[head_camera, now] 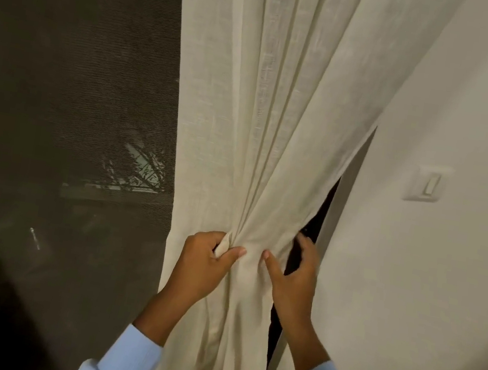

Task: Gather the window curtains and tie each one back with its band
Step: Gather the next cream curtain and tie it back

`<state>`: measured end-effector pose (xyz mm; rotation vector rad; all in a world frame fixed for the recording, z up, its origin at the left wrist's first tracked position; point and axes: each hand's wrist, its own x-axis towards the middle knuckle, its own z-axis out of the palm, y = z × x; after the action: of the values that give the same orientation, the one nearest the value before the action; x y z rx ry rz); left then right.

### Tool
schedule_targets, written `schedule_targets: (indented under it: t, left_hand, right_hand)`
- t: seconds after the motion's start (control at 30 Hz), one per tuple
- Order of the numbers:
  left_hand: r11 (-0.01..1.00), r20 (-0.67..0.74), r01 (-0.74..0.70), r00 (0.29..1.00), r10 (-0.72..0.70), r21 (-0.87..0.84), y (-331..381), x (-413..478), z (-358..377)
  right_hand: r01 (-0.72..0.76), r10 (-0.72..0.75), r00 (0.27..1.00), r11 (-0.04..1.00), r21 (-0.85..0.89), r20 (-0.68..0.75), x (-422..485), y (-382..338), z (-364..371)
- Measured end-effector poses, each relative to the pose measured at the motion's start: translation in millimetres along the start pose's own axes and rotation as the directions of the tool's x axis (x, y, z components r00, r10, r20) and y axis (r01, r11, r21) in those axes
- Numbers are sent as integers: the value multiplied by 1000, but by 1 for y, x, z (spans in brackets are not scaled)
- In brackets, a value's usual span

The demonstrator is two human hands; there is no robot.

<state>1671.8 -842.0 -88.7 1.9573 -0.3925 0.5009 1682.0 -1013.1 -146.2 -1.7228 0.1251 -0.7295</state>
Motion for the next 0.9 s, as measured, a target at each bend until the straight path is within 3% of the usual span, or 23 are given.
schedule_targets:
  t: [0.07,0.1,0.17,0.27,0.37,0.5,0.67,0.77,0.9]
  left_hand:
    - [1000,4,3,1000,-3,-8,0,1,1]
    - [1000,-1,4,1000,-4,-9,0,1,0]
    - [1000,-8,8,1000,-8,-12,1,1,1]
    - [1000,-22,4,1000,-4,-22,3,0,7]
    - [1000,-22,-13,1000,13,-1,11,-4,12]
    - [992,90,23,996,-12,-125,21,-6,7]
    - [960,209,227,959,-191,-166,26,0,-6]
    - [965,324,212,934,-154,-153,27,10,-12]
    - [943,374,250,914,-155,-221,25,20,-17]
  right_hand:
    - [66,-60,989,997,45,-135,-11,-6,2]
    - [134,-124,984,989,70,-126,-16,-7,2]
    - [246,-247,969,960,130,-12,-28,-11,4]
    - [160,-230,943,947,280,241,-40,-28,11]
    - [215,-301,899,936,279,319,-43,-38,18]
    - [264,-329,897,934,240,294,-42,-38,17]
    - [291,-337,910,934,209,240,-46,-45,19]
    - [228,-269,942,952,204,199,-49,-44,22]
    - [169,-208,965,958,230,158,-48,-44,23]
